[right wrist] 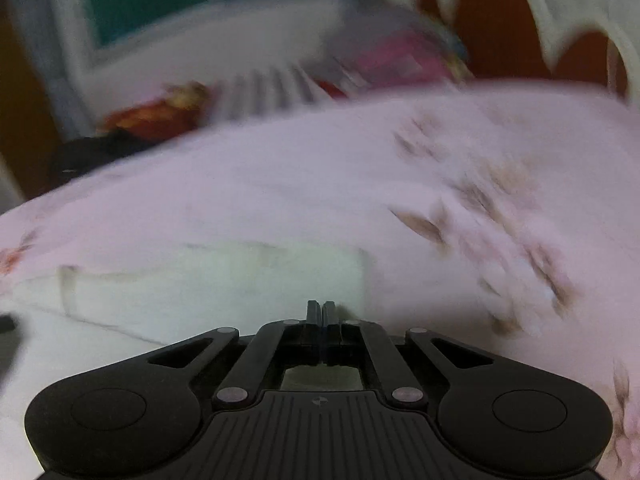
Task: Fold small clothes
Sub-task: 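Move both open grippers over the folded sweater toward the hem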
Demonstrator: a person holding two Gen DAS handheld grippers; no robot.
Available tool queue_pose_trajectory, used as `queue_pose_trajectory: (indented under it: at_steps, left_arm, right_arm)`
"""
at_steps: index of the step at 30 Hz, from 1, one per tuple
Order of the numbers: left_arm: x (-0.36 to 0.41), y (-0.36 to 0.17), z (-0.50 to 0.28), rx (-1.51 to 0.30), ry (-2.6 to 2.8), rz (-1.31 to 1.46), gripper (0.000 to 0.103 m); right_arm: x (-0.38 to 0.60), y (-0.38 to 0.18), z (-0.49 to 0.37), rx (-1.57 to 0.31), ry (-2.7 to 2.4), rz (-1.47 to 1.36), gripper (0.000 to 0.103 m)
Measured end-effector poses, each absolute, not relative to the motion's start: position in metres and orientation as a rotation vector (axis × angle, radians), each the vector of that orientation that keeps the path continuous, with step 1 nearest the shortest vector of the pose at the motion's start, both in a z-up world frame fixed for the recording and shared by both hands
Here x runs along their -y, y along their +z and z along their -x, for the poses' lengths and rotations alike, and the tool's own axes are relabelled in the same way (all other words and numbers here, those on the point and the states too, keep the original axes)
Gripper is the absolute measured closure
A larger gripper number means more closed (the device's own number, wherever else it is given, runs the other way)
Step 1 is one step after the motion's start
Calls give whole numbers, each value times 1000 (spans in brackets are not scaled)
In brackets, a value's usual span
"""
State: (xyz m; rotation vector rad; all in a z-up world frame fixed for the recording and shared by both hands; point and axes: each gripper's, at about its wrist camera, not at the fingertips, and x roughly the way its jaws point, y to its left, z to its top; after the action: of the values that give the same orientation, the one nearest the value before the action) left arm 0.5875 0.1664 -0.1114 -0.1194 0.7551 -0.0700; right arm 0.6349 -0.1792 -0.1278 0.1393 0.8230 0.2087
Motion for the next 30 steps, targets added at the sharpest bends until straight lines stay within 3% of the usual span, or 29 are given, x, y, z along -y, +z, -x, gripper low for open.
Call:
queue_pose_trajectory:
  at_steps: [4,6,8,13,16,20,22,24,30]
  left_arm:
    - [-114,-118,-583,-746,-173,160,40]
    - [-107,-132,-581,-787,-165,110,43]
    - [-124,-143,-567,-787,-136,68,47]
    - [-166,-132,-512,-779,-99,122,47]
    - [-159,-130,-507,-772,-108,132,47]
    - [-161,-133,-507,-786,-85,147,47]
    - [-161,-123,-492,-761,-88,132,42]
    - [-172,-118,-464,-746,-76,125,20]
    - [-193,-125,-397,-797,-16,122,18]
  right_arm:
    - [105,-130,-623,-866,456,-134,99]
    - [88,-138,-616,-872,503,-94,67]
    - [99,-141,-613,-844,459,-56,67]
    - [170,-130,-595,-806,244,-31,67]
    - [162,-117,-561,-747,331,34,67]
    - [167,-147,-552,-847,271,4,67]
    - [170,-131,-548,-843,233,-37,67]
    - [182,-111,-527,-768,246,-75,67]
    - [214,-107,-481,-829,217,-173,67]
